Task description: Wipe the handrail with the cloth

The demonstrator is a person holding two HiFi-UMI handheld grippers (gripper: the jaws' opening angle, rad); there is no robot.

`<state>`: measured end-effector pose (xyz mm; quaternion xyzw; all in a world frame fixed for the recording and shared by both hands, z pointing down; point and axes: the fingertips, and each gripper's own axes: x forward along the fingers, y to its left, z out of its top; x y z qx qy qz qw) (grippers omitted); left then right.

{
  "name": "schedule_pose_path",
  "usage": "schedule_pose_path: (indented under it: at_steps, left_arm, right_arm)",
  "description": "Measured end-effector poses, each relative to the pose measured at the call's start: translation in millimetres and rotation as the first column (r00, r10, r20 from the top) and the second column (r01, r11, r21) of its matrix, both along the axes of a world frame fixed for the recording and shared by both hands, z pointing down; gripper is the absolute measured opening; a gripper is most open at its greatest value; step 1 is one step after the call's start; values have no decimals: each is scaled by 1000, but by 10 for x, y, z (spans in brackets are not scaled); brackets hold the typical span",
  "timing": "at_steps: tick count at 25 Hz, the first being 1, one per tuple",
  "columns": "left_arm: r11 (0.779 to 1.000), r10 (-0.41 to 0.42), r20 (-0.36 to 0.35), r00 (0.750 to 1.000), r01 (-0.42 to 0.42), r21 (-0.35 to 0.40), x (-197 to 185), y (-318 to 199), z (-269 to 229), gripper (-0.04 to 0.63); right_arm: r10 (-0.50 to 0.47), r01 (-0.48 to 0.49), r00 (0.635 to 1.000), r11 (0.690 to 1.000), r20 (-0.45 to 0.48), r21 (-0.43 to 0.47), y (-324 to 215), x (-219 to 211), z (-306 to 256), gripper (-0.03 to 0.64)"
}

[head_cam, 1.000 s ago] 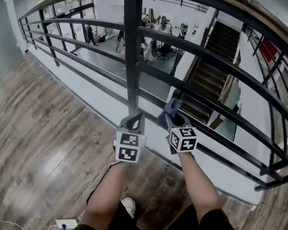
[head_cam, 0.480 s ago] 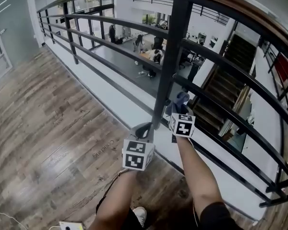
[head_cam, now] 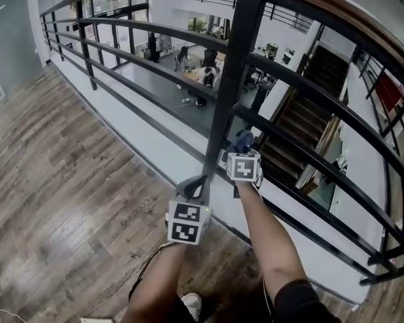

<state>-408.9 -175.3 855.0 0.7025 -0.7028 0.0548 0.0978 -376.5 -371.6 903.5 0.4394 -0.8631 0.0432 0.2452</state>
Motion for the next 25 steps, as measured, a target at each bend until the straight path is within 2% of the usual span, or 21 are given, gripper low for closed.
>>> schedule_pose_path:
  at_steps: [3, 13, 15, 19, 25]
  left_arm:
    - [1000, 11, -3, 1000, -11, -9, 64, -104, 32, -2]
    - [997, 71, 32, 997, -70, -24, 385, -318, 94, -2]
    - [996, 88, 14, 996, -88, -21, 487, -358, 86, -2]
    - [991, 132, -72, 989, -133, -5, 717, -417, 53, -2]
    - [990, 140, -1, 990, -140, -18, 960, -509, 32, -2]
  right_arm:
    - [7, -7, 1000, 999, 22, -31, -18, 99, -8, 100]
    - [16, -14, 998, 999, 64, -37, 54, 468, 24, 100]
    - [20, -17, 997, 999, 70, -43, 43, 569, 14, 100]
    - [15, -10, 997, 998, 70, -70, 55, 757, 8, 100]
    - [32, -27, 998, 996, 56, -80, 102, 1121, -19, 100]
